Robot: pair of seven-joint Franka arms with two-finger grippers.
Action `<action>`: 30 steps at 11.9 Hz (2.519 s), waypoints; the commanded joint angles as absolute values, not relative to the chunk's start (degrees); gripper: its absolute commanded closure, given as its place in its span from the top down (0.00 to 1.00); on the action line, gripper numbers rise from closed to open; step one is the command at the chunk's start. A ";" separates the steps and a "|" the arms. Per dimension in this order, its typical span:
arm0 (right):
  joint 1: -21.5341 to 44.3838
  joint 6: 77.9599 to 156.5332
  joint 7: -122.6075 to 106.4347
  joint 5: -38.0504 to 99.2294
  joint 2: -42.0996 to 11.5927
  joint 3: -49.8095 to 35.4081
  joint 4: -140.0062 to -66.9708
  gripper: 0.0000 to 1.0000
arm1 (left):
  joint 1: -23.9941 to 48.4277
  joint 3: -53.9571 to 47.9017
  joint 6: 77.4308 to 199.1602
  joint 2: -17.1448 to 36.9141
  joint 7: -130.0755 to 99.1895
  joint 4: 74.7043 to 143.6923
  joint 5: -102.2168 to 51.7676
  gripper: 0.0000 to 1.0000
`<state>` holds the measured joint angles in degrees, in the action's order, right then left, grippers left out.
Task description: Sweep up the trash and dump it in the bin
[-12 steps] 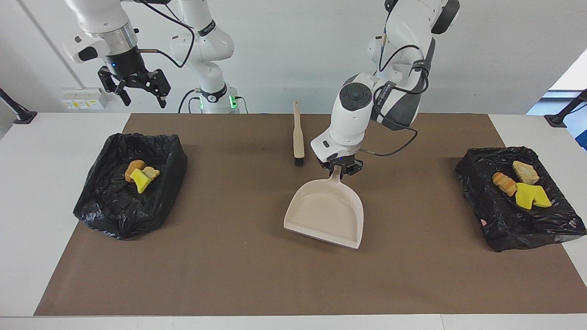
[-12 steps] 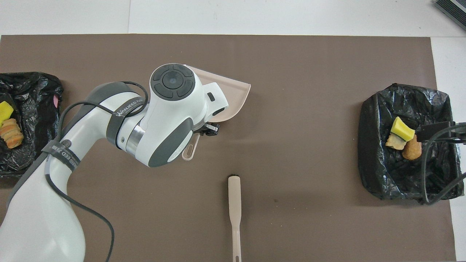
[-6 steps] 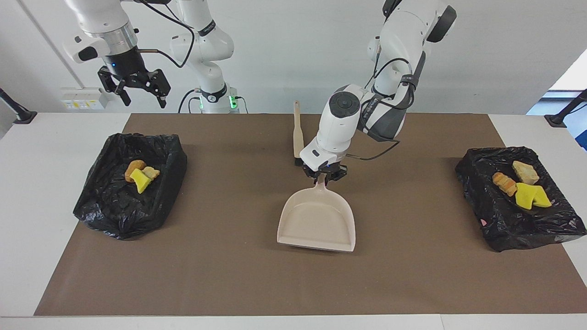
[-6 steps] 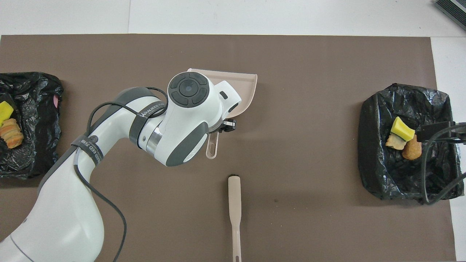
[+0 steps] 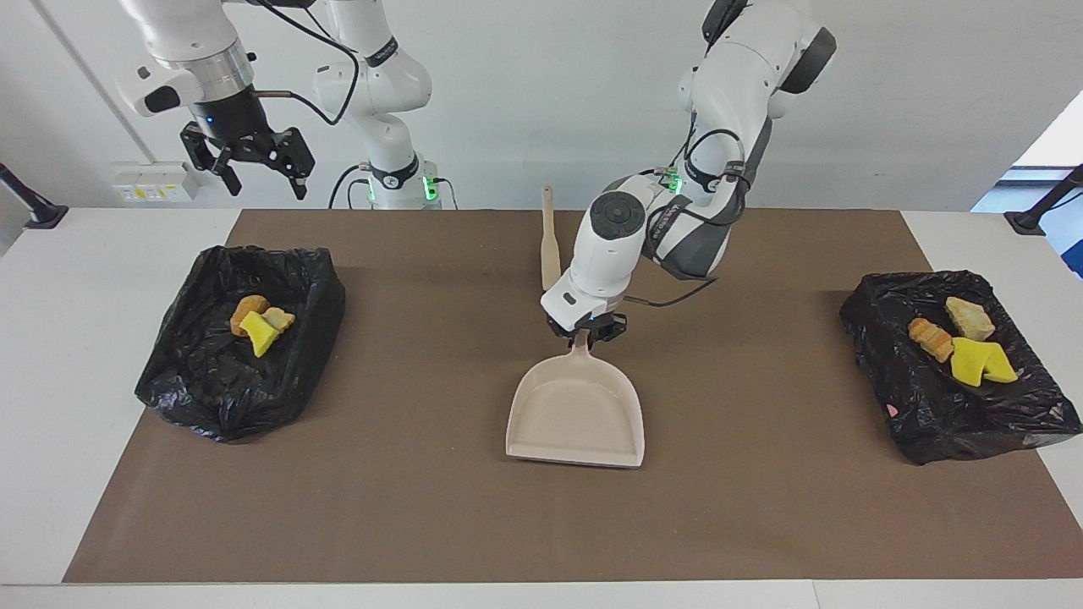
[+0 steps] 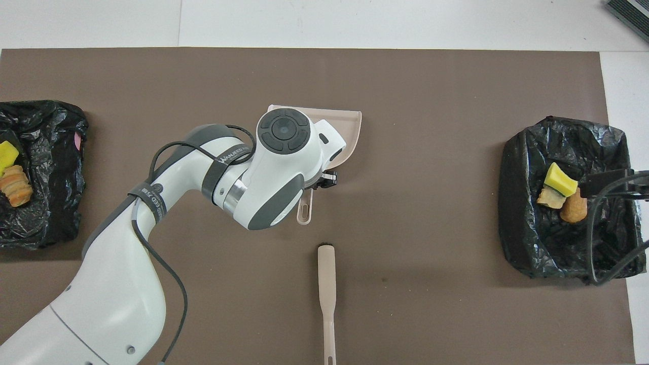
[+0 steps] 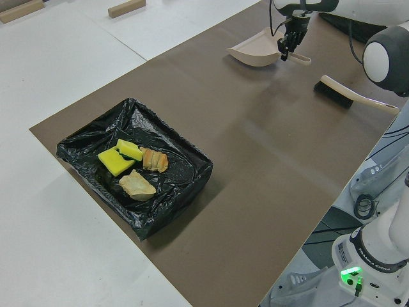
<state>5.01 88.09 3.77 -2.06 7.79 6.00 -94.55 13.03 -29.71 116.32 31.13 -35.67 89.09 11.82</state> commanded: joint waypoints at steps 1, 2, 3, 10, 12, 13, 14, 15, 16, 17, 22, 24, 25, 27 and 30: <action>5.01 87.71 3.08 -1.14 7.91 6.24 -94.48 1.00 | 15.20 -29.88 115.84 34.80 -44.08 83.60 13.89 0.00; 5.01 87.71 3.08 -1.14 7.91 6.24 -94.48 1.00 | 16.25 -29.97 116.71 35.24 -46.38 83.50 13.89 0.00; 5.01 87.71 3.08 -1.14 7.91 6.24 -94.48 1.00 | 17.04 -30.06 117.07 35.85 -47.28 83.41 13.89 0.04; 5.01 87.71 3.08 -1.14 7.91 6.24 -94.48 1.00 | 15.74 -29.09 114.70 31.48 -46.67 83.49 13.63 1.00; 5.01 87.71 3.08 -1.14 7.91 6.24 -94.48 1.00 | 14.68 -26.56 110.15 27.27 -44.93 84.81 13.62 1.00; 5.01 87.71 3.08 -1.14 7.91 6.24 -94.48 1.00 | 14.50 -24.98 108.73 25.68 -40.74 85.08 13.54 1.00; 5.01 87.71 3.08 -1.14 8.00 6.24 -94.48 1.00 | 14.50 -22.79 106.55 24.53 -36.52 85.25 13.45 1.00; 5.01 87.71 3.08 -1.14 7.91 6.24 -94.48 1.00 | 14.50 -20.68 104.87 22.52 -33.08 85.95 12.49 1.00; 5.01 87.71 3.08 -1.14 8.00 6.24 -94.48 1.00 | 13.63 -18.22 104.85 19.72 -28.44 87.44 9.09 1.00; 5.01 87.71 3.08 -1.14 7.91 6.24 -94.48 1.00 | 13.54 -14.71 104.42 16.82 -23.17 88.76 5.14 1.00; 5.01 87.71 3.08 -1.14 7.91 6.24 -94.48 1.00 | 13.27 -1.25 98.11 2.92 -0.82 96.50 -1.05 1.00; 5.01 87.71 3.08 -1.14 7.91 6.24 -94.48 1.00 | 11.00 0.26 94.94 0.01 3.15 96.50 -1.05 1.00; 5.01 87.71 3.08 -1.14 8.00 6.24 -94.48 1.00 | 9.07 0.35 93.70 -1.31 5.51 96.50 -1.05 1.00; 5.01 87.71 3.08 -1.14 7.91 6.24 -94.48 1.00 | 7.56 2.36 92.55 -3.59 11.14 96.07 -0.97 1.00; 5.01 87.71 3.08 -1.14 8.00 6.24 -94.48 1.00 | 7.30 3.60 91.49 -4.39 11.78 95.28 -0.35 1.00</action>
